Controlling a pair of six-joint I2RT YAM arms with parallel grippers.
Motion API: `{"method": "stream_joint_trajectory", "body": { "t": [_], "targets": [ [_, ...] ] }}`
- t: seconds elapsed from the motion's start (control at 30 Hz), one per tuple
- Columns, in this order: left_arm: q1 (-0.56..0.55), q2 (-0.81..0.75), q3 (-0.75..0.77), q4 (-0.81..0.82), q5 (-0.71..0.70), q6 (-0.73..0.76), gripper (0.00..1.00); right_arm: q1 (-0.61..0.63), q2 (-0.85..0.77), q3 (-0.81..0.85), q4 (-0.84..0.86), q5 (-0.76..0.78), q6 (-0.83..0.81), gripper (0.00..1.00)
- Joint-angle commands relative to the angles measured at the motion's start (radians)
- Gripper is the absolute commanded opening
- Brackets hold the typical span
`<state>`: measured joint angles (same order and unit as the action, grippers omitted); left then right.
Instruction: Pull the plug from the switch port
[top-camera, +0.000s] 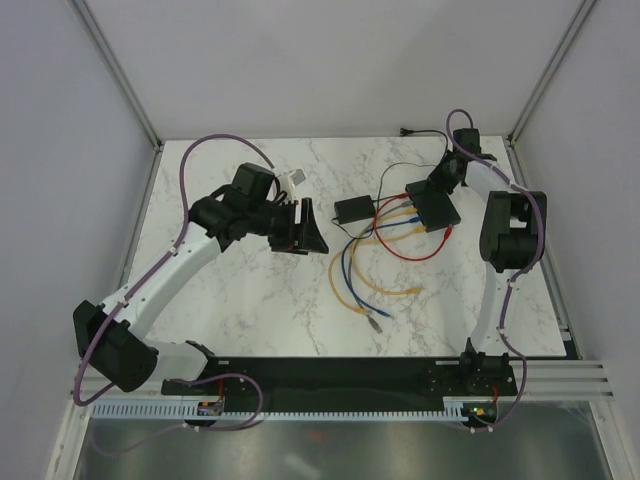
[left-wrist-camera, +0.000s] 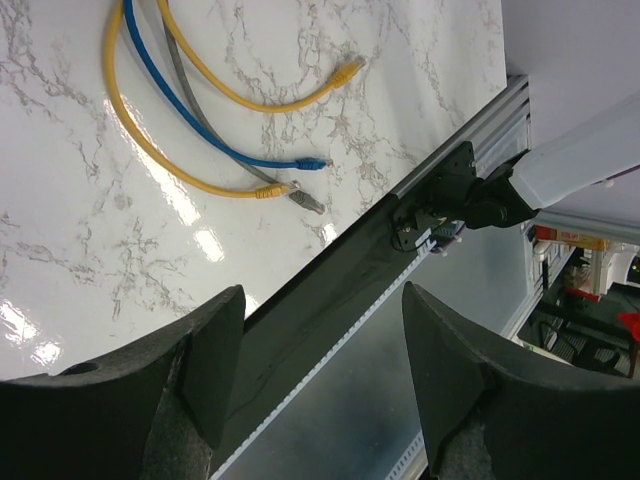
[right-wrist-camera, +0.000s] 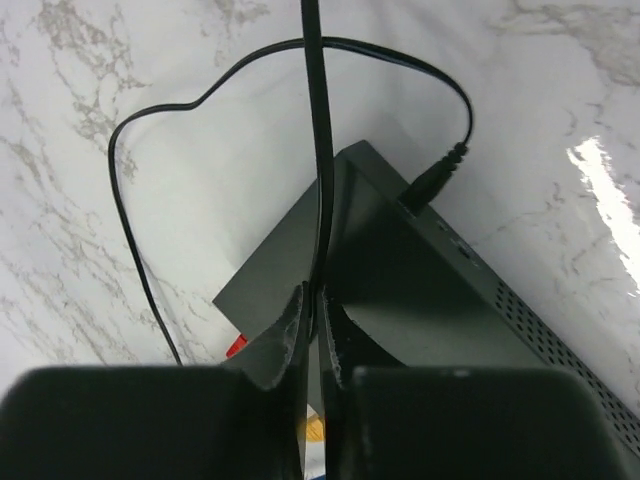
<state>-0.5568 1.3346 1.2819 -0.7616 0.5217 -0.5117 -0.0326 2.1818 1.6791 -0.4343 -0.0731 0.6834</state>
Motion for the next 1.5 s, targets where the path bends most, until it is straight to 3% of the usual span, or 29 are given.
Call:
{"method": "stream_joint_trajectory", "body": {
  "t": [0.0, 0.03, 0.2, 0.43, 0.57, 0.67, 0.87, 0.9, 0.93, 1.1, 1.23, 1.47],
  "targets": [
    [0.001, 0.0, 0.033, -0.015, -0.025, 0.035, 0.71, 0.007, 0.044, 0.051, 0.035, -0.07, -0.001, 0.08],
    [0.001, 0.003, 0.027, -0.015, -0.023, 0.03, 0.71, 0.008, 0.061, 0.06, 0.04, -0.1, 0.002, 0.0],
    [0.001, 0.008, 0.028, -0.015, -0.031, 0.03, 0.71, 0.074, 0.088, 0.103, 0.089, -0.232, 0.062, 0.0],
    [0.001, 0.026, 0.033, -0.013, -0.025, 0.019, 0.71, 0.226, 0.062, 0.039, 0.405, -0.381, 0.399, 0.0],
    [0.001, 0.023, 0.03, -0.015, -0.02, 0.018, 0.71, 0.313, 0.145, 0.181, 0.39, -0.387, 0.449, 0.0],
    [0.001, 0.018, 0.025, -0.012, -0.015, 0.018, 0.71, 0.315, 0.174, 0.197, 0.378, -0.375, 0.461, 0.06],
    [0.001, 0.032, 0.027, -0.007, -0.023, 0.021, 0.75, 0.274, 0.119, 0.177, 0.241, -0.369, 0.3, 0.38],
    [0.001, 0.037, 0.03, -0.008, -0.028, 0.019, 0.81, 0.263, 0.101, 0.166, 0.214, -0.361, 0.271, 0.39],
    [0.001, 0.043, 0.037, -0.007, -0.029, 0.018, 0.93, 0.254, 0.081, 0.151, 0.16, -0.349, 0.234, 0.41],
    [-0.002, 0.112, 0.083, 0.007, -0.009, 0.027, 0.97, 0.194, -0.068, 0.074, -0.018, -0.243, -0.011, 0.42],
    [-0.012, 0.17, 0.111, 0.062, 0.072, 0.024, 0.9, 0.16, -0.157, 0.033, -0.125, -0.146, -0.117, 0.42],
    [-0.08, 0.334, 0.236, 0.142, 0.139, -0.02, 0.8, 0.037, -0.307, -0.172, -0.138, -0.03, -0.215, 0.42]
  ]
}}
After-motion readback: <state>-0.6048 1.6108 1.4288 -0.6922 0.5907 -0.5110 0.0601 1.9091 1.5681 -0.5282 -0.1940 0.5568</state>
